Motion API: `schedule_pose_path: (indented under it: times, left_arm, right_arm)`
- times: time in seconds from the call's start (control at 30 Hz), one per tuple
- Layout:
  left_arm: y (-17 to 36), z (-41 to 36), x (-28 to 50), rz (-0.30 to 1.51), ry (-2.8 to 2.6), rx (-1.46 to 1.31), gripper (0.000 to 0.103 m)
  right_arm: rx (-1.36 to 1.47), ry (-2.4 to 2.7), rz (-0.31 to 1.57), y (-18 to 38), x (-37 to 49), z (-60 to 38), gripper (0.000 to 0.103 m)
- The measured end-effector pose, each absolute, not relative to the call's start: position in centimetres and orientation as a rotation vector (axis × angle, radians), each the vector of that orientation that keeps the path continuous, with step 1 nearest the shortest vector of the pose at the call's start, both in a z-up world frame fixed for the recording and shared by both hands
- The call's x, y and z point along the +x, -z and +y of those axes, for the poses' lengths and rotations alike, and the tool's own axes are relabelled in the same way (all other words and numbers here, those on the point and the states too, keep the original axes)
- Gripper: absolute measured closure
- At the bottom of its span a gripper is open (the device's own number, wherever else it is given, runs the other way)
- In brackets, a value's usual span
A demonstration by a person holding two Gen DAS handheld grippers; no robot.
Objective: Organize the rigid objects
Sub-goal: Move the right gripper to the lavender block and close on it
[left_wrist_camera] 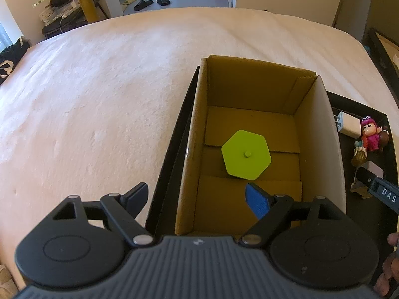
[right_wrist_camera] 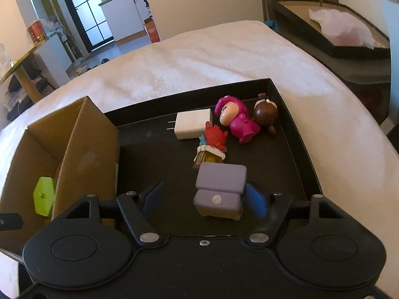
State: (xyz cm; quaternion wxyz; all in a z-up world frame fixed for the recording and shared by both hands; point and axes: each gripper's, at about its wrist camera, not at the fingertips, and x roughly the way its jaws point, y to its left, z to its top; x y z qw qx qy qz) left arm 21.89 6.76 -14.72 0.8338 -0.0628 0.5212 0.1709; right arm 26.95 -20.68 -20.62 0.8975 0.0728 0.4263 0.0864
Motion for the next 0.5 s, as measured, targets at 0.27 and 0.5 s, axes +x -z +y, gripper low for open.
schedule_pose_path:
  times: [0.27, 0.5]
  left_arm:
    - [14.95, 6.88, 21.94, 1.118, -0.374, -0.132, 0.019]
    - [14.63, 6.53, 21.92, 1.103, -0.371, -0.129, 0.019]
  right_arm:
    - [0.048, -0.161, 0.874, 21.25, 27.33, -20.16, 0.059]
    - [0.057, -0.18, 0.9, 20.91, 27.15, -20.17, 0.059]
